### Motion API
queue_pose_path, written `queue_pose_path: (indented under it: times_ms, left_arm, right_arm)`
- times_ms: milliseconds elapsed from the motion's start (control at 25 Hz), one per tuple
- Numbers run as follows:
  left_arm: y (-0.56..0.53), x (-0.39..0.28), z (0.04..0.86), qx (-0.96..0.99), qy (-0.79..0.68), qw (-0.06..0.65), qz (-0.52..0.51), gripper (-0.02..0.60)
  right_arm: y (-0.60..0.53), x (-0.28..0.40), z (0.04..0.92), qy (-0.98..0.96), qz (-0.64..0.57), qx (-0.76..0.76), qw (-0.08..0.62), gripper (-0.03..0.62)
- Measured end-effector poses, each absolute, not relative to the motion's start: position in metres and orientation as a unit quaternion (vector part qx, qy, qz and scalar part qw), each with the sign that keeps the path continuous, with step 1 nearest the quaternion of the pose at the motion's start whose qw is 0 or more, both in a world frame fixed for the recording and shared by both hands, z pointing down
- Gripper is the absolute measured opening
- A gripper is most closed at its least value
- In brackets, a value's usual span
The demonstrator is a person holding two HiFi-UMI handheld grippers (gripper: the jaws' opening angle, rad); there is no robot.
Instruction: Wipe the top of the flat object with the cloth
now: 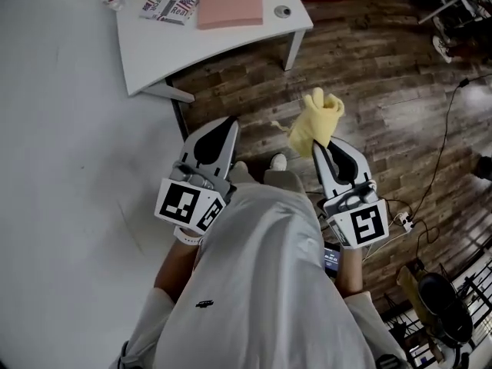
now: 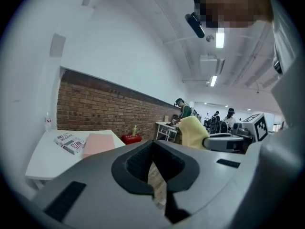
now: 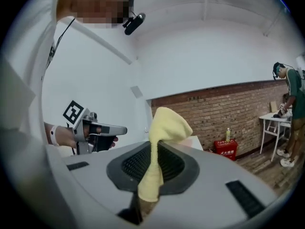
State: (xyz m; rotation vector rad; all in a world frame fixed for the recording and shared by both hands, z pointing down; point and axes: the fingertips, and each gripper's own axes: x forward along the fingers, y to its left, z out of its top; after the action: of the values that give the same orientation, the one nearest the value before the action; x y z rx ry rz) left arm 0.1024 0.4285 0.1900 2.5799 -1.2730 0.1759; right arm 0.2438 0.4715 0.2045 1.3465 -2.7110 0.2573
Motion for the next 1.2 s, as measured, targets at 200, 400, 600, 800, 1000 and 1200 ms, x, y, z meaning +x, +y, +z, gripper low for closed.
queue_pose_path:
  times_ms: [200,400,600,800,1000,1200]
  left_arm:
    - [0.421,0.101,0.187,0.867,-0.479,0.127,0.062,0.018]
    - [0.409,0.062,0.169,0.834,-0.536,0.116,0.055,0.018]
    - [0.398,0.022,0.163,0.815,-0.569,0.098,0.048,0.018]
    - [0.383,0.011,0.164,0.817,-0.567,0.094,0.045,0.018]
    - [0.336,0.000,0.170,0.825,-0.556,0.099,0.033,0.018]
    - [0.274,-0.017,0.171,0.833,-0.543,0.106,0.033,0.018]
  right_arm:
    - [0.464,0.271,0.207,-0.900,0.104,0.423,0.034,0.046]
    - [0.453,0.278,0.208,-0.907,0.109,0.404,0.039,0.046]
    - [0.438,0.257,0.212,-0.919,0.105,0.376,0.050,0.046]
    - [0.409,0.234,0.214,-0.920,0.101,0.375,0.054,0.046]
    - [0.362,0.216,0.217,-0.913,0.106,0.391,0.050,0.046]
    - [0.298,0.195,0.212,-0.904,0.108,0.411,0.054,0.046]
